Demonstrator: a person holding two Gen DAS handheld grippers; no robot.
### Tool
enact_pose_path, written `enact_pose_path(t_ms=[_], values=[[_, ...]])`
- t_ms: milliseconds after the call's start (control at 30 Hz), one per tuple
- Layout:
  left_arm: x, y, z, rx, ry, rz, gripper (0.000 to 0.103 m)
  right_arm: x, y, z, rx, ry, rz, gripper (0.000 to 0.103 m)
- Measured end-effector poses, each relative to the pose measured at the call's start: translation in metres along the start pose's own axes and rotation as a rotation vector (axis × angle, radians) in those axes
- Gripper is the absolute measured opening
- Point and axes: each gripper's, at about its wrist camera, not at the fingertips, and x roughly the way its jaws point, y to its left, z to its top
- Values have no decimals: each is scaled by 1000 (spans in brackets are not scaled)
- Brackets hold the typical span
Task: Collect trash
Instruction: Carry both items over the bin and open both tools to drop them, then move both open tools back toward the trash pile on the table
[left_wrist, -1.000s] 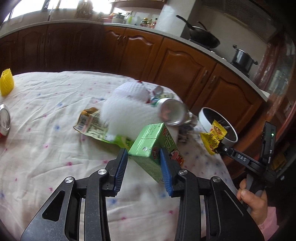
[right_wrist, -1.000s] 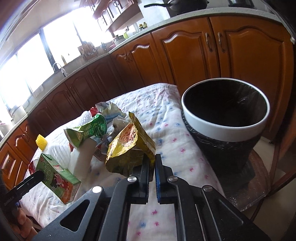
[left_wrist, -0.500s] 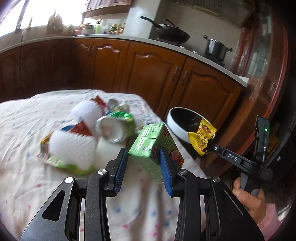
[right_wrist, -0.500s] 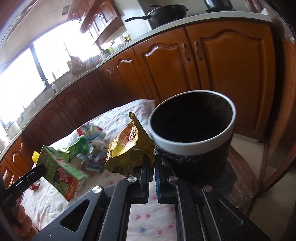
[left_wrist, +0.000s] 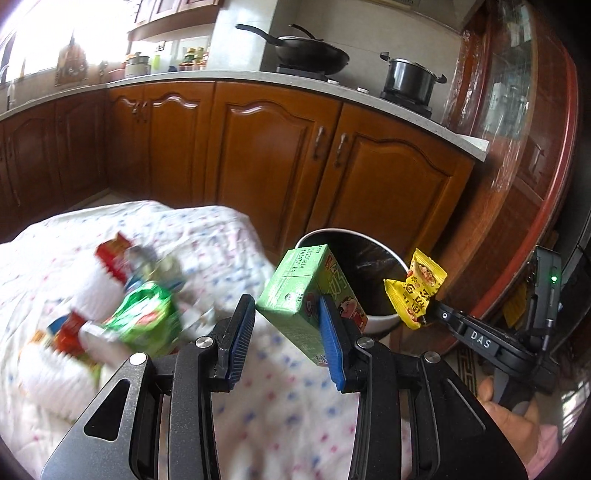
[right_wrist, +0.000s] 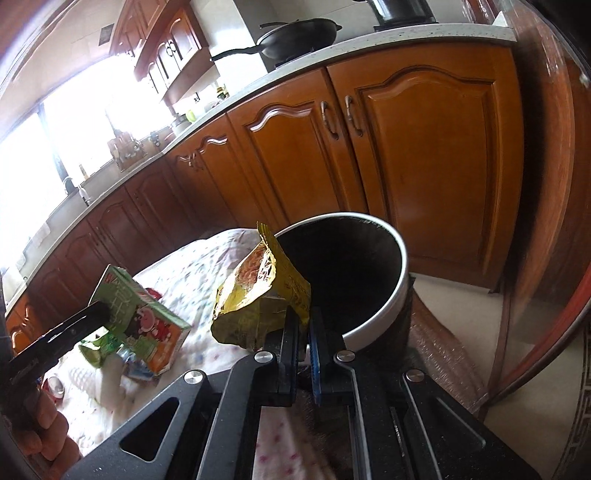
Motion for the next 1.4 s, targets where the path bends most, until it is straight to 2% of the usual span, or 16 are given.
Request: enact_pose_path(t_ms=[467, 667, 967, 1033, 1100, 1133, 1300, 1400], values=[[77, -35, 39, 25, 57, -7, 34, 39, -29, 30, -8, 69, -44, 5], [108, -41, 44, 21, 102, 1, 34, 52, -37, 31, -18, 107, -60, 7], [133, -50, 40, 48, 166, 2, 36, 62, -39, 34, -4, 143, -65, 11], [134, -53, 39, 57, 174, 4, 41, 59, -42, 34, 15, 135, -59, 19], [132, -52, 39, 56, 167, 10, 49, 54, -45, 32, 31, 122, -48, 36], [130, -51, 39, 49, 166, 11, 57, 51, -45, 31, 36, 116, -42, 39], [118, -42, 31, 19, 160, 11, 57, 38, -42, 21, 64, 93, -5, 70], [105, -33, 22, -14, 158, 8, 62, 28, -34, 13, 63, 73, 6, 76]])
